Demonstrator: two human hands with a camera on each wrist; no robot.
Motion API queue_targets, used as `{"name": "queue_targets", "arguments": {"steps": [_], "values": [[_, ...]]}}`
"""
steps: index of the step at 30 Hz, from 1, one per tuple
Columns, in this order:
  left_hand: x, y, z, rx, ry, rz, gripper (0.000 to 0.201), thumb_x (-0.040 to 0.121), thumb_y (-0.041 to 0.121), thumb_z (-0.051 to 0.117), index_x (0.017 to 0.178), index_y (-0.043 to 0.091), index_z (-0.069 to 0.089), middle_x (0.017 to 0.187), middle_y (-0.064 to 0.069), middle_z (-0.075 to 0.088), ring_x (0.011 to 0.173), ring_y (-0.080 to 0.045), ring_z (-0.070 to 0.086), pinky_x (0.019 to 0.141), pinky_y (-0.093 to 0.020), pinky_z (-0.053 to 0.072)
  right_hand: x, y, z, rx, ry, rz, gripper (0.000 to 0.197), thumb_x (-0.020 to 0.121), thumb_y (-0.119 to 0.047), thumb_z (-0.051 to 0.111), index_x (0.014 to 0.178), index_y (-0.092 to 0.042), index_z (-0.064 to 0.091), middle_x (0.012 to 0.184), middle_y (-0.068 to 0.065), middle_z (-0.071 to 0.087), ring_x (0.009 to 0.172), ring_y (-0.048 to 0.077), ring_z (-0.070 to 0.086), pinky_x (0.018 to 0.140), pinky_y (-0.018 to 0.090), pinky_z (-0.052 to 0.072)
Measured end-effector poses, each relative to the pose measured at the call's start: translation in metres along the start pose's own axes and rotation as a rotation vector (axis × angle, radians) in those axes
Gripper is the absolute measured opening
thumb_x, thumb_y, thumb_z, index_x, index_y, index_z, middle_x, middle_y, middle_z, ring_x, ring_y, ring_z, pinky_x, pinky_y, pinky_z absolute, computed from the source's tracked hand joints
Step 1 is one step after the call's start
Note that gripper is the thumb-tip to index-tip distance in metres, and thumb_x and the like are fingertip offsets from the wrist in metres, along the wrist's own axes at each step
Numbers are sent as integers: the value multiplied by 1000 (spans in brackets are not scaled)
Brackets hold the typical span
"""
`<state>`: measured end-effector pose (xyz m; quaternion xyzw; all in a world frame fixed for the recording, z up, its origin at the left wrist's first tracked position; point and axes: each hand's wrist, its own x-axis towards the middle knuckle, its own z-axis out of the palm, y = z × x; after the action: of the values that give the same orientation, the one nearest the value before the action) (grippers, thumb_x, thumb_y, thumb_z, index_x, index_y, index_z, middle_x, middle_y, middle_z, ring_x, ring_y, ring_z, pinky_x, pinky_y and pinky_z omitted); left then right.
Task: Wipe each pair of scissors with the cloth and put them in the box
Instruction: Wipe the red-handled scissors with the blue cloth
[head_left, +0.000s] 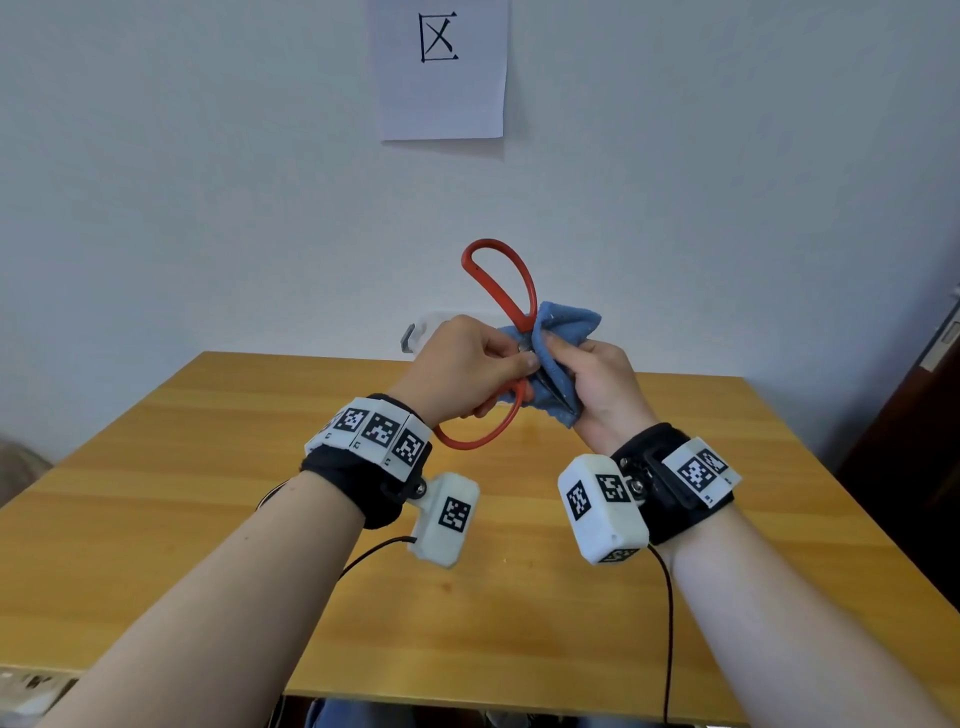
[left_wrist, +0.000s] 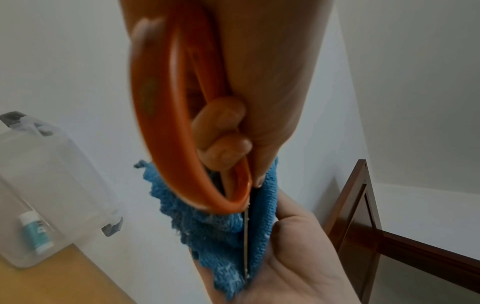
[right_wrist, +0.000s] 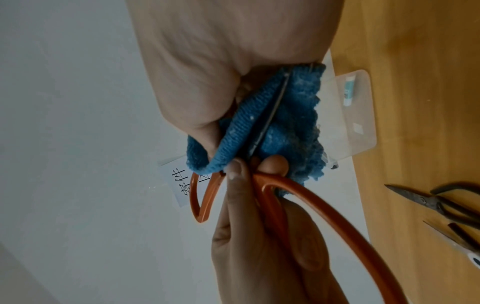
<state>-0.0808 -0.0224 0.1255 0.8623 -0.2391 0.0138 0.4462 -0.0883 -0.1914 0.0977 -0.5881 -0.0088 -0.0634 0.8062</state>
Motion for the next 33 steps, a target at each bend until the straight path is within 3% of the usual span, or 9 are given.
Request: {"name": "queue_targets", "arguments": {"steps": [2, 7, 14, 18, 21, 24, 28, 30, 33], "values": [[1, 0, 0, -14, 0, -5, 34, 100, 33, 64, 77, 13, 78, 72, -17, 74, 47, -25, 51, 45, -26, 40, 0, -2, -1, -6, 28, -12, 21, 96, -17, 68, 92, 3, 72, 83, 18, 75, 68, 28, 74, 56, 31, 58], [-2, 0, -1, -12, -4, -12, 34, 100, 32, 65, 75, 14, 79, 65, -14, 72, 45, -22, 50, 43, -23, 39, 2, -7, -12, 54, 77, 1, 36, 94, -18, 71, 111, 14, 66, 106, 29, 73, 99, 42, 73, 91, 55, 58], [-9, -1, -8, -75, -6, -44, 29, 100, 28, 66, 85, 7, 78, 70, 4, 76, 42, -17, 48, 40, -23, 37, 4, -7, -34, 195, 231, 71, 56, 85, -33, 79, 123, 7, 65, 118, 26, 71, 107, 39, 72, 96, 53, 56], [-11, -4, -17, -99, 52, -51, 31, 101, 28, 65, 85, 4, 77, 57, 5, 71, 39, -16, 46, 41, -23, 36, -1, -6, -40, 228, 101, 173, 70, 83, -38, 81, 132, 6, 59, 132, 29, 63, 118, 45, 65, 104, 58, 50], [-7, -2, -14, -89, 56, -24, 38, 100, 30, 66, 77, 2, 75, 55, -11, 67, 41, -25, 44, 42, -24, 36, -7, -3, -24, 107, -102, 197, 59, 97, -39, 67, 131, 9, 58, 128, 29, 65, 117, 44, 66, 99, 55, 53], [-4, 2, -8, -78, 28, -12, 42, 99, 29, 66, 66, 5, 70, 45, -9, 56, 37, -22, 41, 40, -25, 35, -12, -4, -9, 15, -220, 203, 47, 95, -33, 63, 120, 6, 63, 113, 26, 70, 98, 38, 71, 76, 42, 60], [-3, 5, -7, -15, -30, -8, 39, 100, 28, 65, 67, 7, 72, 44, -8, 57, 33, -18, 41, 39, -25, 36, -10, -4, -4, 20, -160, 166, 42, 89, -20, 67, 119, 10, 64, 114, 29, 70, 99, 35, 70, 81, 40, 60], [-2, 5, -8, 33, -55, -2, 37, 100, 26, 63, 70, 7, 74, 45, -12, 58, 33, -18, 42, 40, -24, 37, -10, -4, -1, 53, -126, 137, 23, 96, -12, 62, 106, 7, 69, 96, 24, 74, 86, 30, 73, 71, 35, 61], [0, 7, -8, 54, -68, 9, 36, 101, 27, 62, 74, 7, 75, 55, -24, 62, 34, -19, 42, 40, -23, 38, -13, -5, 3, 109, -104, 113, 21, 100, -8, 57, 90, 3, 71, 77, 20, 68, 64, 27, 70, 57, 32, 59]]}}
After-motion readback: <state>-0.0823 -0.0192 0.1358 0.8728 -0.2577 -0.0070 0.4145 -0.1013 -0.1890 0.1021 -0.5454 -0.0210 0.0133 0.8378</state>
